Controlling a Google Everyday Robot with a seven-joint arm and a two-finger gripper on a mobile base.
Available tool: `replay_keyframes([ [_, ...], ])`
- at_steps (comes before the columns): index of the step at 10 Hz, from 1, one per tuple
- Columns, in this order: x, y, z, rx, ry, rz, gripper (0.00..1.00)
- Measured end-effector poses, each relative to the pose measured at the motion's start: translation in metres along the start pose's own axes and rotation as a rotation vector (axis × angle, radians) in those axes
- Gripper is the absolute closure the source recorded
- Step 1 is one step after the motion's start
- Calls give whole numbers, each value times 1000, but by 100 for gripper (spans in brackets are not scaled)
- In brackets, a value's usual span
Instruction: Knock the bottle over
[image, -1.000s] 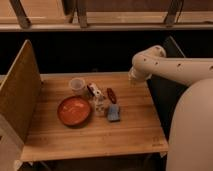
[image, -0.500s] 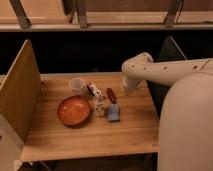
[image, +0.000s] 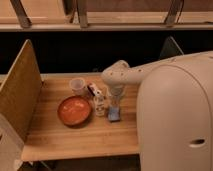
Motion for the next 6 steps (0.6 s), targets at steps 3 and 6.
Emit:
replay_keyframes([
  [3,0,-1,1,-1,-2,-2,100],
  [6,-23,-41,32,5,-103,-102,100],
])
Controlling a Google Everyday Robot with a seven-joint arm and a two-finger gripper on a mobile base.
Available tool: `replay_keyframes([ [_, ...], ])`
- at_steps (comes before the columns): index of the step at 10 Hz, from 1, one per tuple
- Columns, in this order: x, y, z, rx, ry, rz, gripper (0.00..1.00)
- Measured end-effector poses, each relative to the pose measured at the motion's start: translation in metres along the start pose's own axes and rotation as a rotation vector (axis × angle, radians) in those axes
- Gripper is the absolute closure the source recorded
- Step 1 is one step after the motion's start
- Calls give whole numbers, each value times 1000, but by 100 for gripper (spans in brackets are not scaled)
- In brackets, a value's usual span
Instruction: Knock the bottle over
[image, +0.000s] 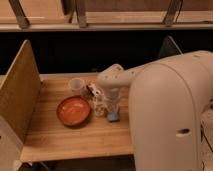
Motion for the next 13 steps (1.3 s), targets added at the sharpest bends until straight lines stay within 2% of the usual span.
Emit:
replay_keyframes([
  [2,-10,-21,21,-8,-77,-59,100],
  [3,-10,-31,26,-15,-97,-83,100],
  [4,-5,-35,27,-30,-99,-100,100],
  [5,6,-36,25,-61,-76,-125,100],
  [6,21,-34,17,-104,-28,-142,100],
  [9,61,-39,-19,-250,142,-224,100],
  [12,80,-44,-42,-318,270,-282,100],
  [13,81,-42,-46,-326,292,-278,100],
])
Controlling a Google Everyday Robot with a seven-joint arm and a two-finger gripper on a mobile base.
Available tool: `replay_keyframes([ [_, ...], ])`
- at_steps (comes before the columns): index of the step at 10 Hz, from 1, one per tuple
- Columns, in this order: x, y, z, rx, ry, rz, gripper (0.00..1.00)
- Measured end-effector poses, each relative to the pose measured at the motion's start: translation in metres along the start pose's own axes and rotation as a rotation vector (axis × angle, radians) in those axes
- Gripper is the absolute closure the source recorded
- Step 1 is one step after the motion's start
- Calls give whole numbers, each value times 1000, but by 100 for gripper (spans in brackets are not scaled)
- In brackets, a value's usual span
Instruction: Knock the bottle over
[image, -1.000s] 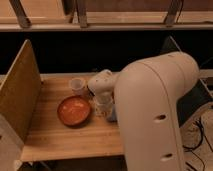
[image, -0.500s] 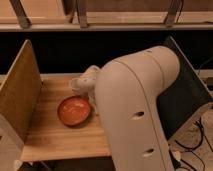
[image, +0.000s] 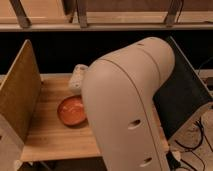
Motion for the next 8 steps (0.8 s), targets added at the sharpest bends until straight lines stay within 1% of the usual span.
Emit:
replay_keyframes([
  [1,-6,7,-4,-5,14,32,100],
  [2,-20,21,-9,-4,26,88,100],
  [3,-32,34,-14,7,38,144,100],
  [4,-46,46,-19,36,52,214,100],
  [5,-56,54,-22,75,65,275,100],
  [6,-66,63,-26,135,86,350,100],
  [7,-74,71,-31,229,122,443,100],
  [8,-77,74,-32,297,149,496,100],
])
